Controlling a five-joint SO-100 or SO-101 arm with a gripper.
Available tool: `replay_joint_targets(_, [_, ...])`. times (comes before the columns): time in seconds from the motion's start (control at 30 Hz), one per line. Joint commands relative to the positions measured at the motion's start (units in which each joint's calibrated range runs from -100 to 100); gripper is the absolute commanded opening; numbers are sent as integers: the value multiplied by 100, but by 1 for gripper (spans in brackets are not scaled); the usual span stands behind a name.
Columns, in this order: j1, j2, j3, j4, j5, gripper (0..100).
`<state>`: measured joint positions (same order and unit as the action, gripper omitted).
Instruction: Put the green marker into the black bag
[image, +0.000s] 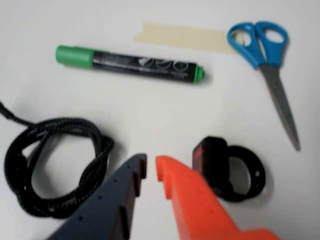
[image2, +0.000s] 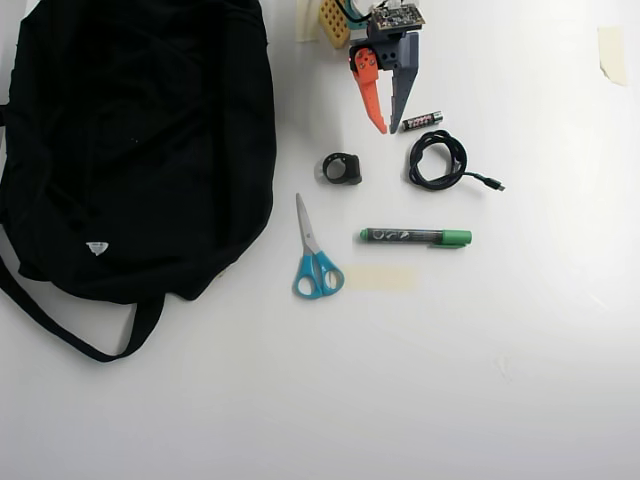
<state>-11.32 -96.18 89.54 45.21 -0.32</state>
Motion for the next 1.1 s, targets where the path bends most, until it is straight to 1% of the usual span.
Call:
replay_joint_targets(0.0, [-5,697,-679,-542,21,2])
replay_joint_targets(0.1, [-35,1377,-1299,-697,11,2])
replay_joint_targets(0.4, [-20,3104,-3294,-706,0,2])
replay_joint_targets(0.57, [-28,4050,-4148,-1041,-5,2])
replay_joint_targets(0.8, [40,5643,-5298,-1799,6,2])
replay_joint_targets(1.07, [212,6954,-6798,-1817,6,2])
